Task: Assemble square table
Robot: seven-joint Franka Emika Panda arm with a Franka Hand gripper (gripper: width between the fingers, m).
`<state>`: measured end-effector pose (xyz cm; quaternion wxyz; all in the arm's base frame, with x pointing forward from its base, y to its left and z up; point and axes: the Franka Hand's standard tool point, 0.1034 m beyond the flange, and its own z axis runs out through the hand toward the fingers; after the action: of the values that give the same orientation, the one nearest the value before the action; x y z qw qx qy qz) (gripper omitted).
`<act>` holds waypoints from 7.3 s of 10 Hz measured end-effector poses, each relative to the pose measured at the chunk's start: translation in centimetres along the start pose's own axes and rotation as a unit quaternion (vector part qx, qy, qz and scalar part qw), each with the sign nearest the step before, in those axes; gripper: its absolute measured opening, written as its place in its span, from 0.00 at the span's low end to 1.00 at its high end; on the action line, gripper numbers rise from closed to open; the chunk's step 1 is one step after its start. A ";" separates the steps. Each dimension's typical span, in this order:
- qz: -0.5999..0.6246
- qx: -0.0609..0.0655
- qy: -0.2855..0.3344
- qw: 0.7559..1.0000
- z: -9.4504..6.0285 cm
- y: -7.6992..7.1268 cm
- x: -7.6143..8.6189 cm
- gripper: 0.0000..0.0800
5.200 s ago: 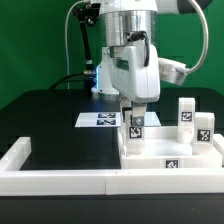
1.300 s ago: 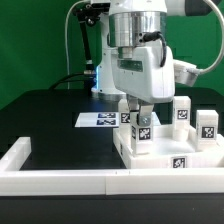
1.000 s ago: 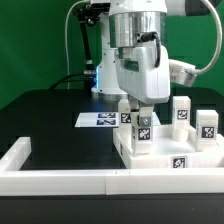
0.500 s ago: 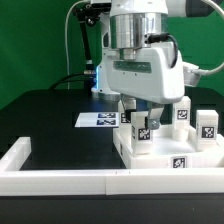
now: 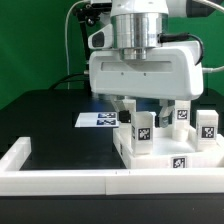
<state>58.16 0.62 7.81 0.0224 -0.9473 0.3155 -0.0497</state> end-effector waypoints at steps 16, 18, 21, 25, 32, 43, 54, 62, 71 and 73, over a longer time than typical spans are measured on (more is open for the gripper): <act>-0.352 -0.020 0.004 0.936 0.1 0.2 0.2 0.36; -0.336 -0.020 0.004 0.942 0.1 0.2 0.2 0.36; -0.270 -0.019 0.006 0.963 0.1 0.2 0.2 0.36; -0.079 -0.013 0.017 0.997 0.2 0.0 -0.2 0.36; 0.267 0.000 0.028 0.963 0.3 0.1 -0.2 0.36; 0.105 0.001 0.028 0.994 0.1 0.0 0.0 0.81; -0.293 -0.015 0.027 0.956 0.1 0.3 0.2 0.81; -0.412 -0.032 0.025 0.910 0.1 0.6 0.4 0.38; -0.153 -0.023 0.032 0.988 0.2 0.4 0.2 0.37; -0.024 -0.019 0.034 0.999 0.2 0.0 -0.2 0.37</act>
Offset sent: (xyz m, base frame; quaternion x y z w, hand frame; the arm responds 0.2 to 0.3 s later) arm 0.0025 0.0113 0.0020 0.0090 -0.0042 -0.1319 0.9912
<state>58.05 0.76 7.58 -0.0073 -0.9527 0.2942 -0.0763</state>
